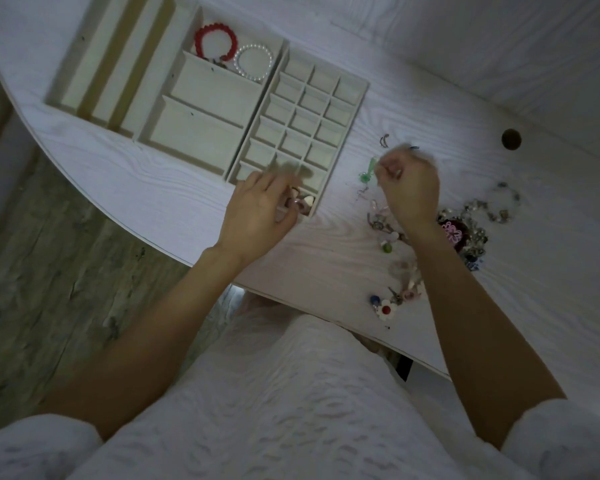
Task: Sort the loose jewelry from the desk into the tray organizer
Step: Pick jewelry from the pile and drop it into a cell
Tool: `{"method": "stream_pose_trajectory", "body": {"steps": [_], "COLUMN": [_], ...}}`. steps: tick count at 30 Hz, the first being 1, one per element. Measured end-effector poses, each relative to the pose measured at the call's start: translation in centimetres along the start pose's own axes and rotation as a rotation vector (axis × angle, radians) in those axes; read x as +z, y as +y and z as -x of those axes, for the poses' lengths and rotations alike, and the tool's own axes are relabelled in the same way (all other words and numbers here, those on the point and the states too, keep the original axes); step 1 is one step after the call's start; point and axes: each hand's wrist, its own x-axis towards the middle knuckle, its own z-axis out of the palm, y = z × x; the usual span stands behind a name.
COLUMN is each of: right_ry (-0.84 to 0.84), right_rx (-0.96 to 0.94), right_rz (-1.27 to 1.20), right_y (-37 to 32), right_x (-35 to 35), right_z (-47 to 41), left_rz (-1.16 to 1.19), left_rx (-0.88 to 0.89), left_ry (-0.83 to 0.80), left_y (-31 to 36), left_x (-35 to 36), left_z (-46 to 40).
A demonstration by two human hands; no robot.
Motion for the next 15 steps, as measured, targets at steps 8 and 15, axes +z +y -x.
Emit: {"method": "stream_pose_trajectory", "body": {"steps": [8, 15], "right_ry": [-0.029, -0.080], "right_rx": [-0.032, -0.019], "right_rz": [0.230, -0.111], "right_y": [-1.3, 0.1], "right_x": [1.0, 0.2], "right_z": [-0.6, 0.4], "left_rz": [-0.130, -0.184], "left_rx": [0.149, 0.163], "left_ry": [-0.088, -0.314], "left_y": [3.6, 5.2], "left_x": [1.4, 3.8], "left_z": [-6.8, -10.7]}}
